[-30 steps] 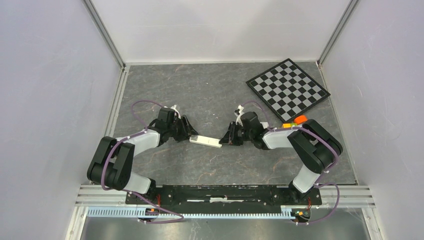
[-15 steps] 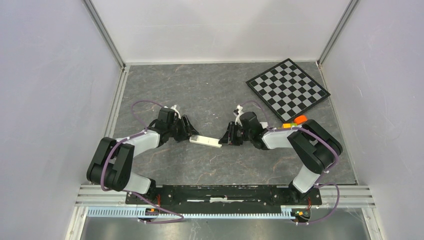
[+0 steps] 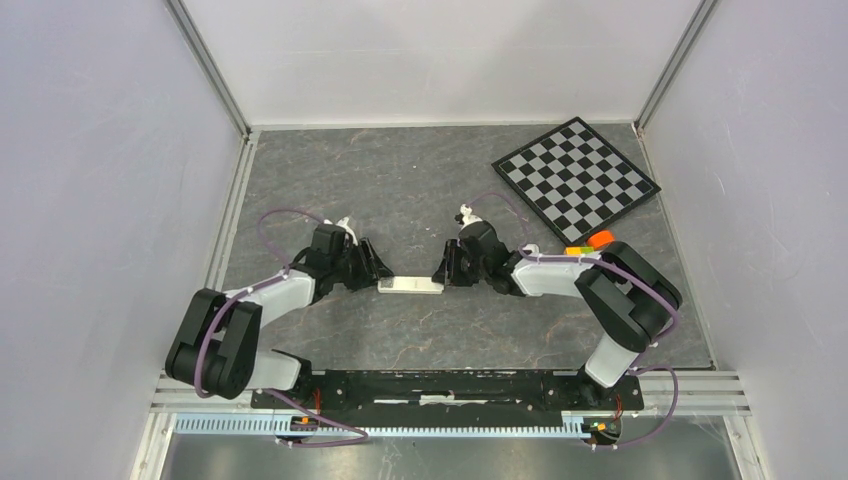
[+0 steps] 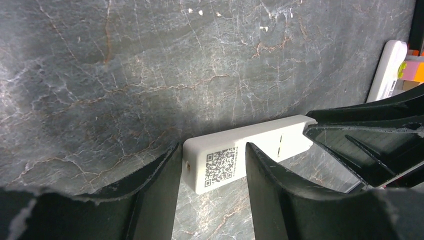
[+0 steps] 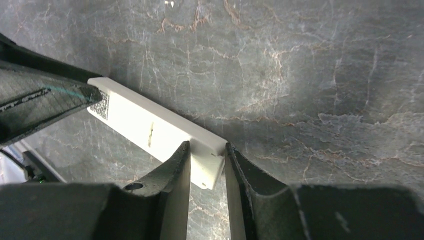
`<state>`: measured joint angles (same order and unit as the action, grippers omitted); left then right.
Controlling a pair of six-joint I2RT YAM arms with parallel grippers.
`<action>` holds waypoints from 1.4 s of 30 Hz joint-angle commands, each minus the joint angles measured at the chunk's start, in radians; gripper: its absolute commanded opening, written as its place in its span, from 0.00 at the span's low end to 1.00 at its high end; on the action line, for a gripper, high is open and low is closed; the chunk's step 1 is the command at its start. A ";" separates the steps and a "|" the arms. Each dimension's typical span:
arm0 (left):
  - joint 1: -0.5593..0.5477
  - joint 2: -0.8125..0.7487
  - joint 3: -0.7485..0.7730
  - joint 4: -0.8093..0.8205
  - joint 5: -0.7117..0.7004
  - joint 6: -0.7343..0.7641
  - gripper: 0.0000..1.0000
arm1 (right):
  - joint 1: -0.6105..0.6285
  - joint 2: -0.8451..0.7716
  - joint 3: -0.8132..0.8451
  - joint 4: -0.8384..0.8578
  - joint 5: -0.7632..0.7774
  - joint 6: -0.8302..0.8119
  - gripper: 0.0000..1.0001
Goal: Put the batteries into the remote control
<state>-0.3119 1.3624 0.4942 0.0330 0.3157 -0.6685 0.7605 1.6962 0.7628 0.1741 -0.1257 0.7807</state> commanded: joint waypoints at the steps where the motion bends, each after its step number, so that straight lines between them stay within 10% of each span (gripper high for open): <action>1: -0.004 -0.034 -0.033 -0.011 -0.033 -0.009 0.57 | 0.061 0.055 0.000 -0.113 0.116 -0.041 0.33; 12: -0.004 -0.168 -0.042 -0.097 -0.213 -0.024 0.79 | 0.065 -0.045 0.061 -0.211 0.219 -0.115 0.49; 22: -0.004 -0.107 -0.043 -0.048 -0.079 -0.023 0.66 | 0.066 -0.078 0.058 -0.214 0.195 -0.104 0.63; 42: -0.004 -0.049 -0.077 0.048 0.014 -0.044 0.40 | 0.102 -0.024 0.063 -0.191 0.129 -0.026 0.18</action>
<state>-0.3153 1.2984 0.4335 0.0330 0.2928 -0.6910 0.8490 1.6421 0.8162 -0.0017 0.0231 0.7349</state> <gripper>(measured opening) 0.414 0.211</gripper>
